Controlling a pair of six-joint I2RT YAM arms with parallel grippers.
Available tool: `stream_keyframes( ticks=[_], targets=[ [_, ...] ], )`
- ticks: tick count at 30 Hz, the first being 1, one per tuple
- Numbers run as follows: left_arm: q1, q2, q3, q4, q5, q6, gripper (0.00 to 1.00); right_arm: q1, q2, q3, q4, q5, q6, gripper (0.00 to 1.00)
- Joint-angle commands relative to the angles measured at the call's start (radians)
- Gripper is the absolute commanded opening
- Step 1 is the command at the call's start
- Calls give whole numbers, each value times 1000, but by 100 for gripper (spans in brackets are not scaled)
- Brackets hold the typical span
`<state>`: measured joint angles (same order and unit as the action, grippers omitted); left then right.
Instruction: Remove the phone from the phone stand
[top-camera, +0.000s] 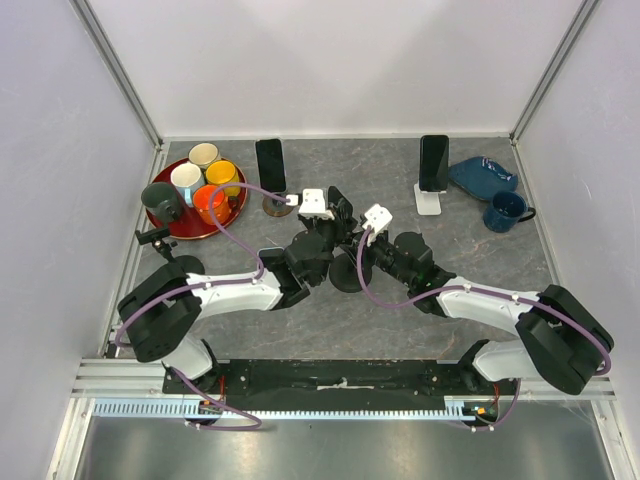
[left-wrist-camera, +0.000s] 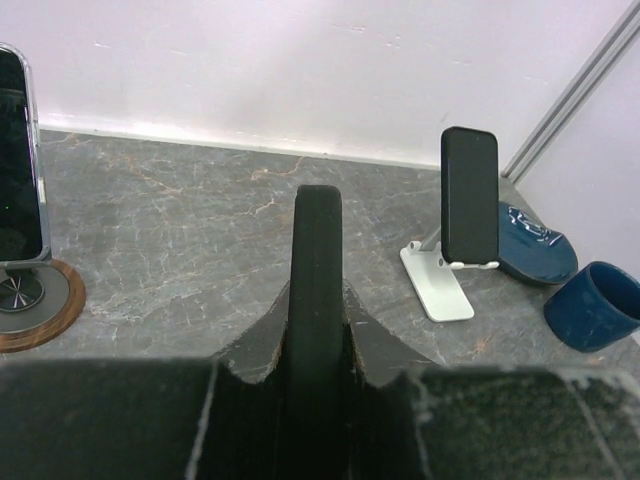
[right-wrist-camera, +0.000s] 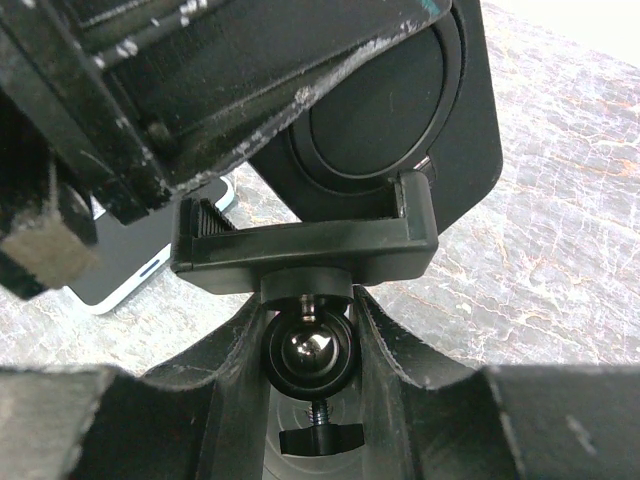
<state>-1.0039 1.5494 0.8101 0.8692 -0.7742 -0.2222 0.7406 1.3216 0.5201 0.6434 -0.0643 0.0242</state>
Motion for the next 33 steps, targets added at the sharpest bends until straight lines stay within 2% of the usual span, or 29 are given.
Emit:
stream_keyframes(
  ticks=[1, 7, 10, 11, 14, 21, 25, 26, 27, 32, 33],
  targets=[
    [-4, 1, 57, 241, 6, -40, 2, 14, 25, 14, 1, -68, 46, 0],
    [10, -46, 40, 245, -10, 44, 2, 14, 5, 15, -42, 18, 17, 0],
    [33, -115, 20, 160, -5, 61, 2, 14, -16, 5, -47, 90, 14, 0],
    [43, -136, 17, 78, -5, 57, 2, 16, -22, 3, -48, 110, 13, 0],
    [57, -230, -5, -8, -5, 76, 2, 14, -48, 0, -60, 145, 0, 0],
    [102, -472, -5, -492, 36, 27, 2, 14, -101, 21, -145, 302, -18, 0],
    [122, -569, 3, -715, 84, -26, 2, 16, -102, 21, -165, 371, -40, 1],
    [125, -589, 3, -746, 98, -49, 2, 14, -104, 20, -162, 370, -37, 5],
    [126, -615, 3, -781, 119, -60, 2, 14, -110, 15, -160, 370, -32, 14],
    [128, -650, 23, -969, 191, -126, 2, 14, -156, 3, -172, 364, -27, 37],
    [126, -650, 29, -983, 203, -135, 2, 14, -174, 6, -189, 354, -27, 45]
  ],
)
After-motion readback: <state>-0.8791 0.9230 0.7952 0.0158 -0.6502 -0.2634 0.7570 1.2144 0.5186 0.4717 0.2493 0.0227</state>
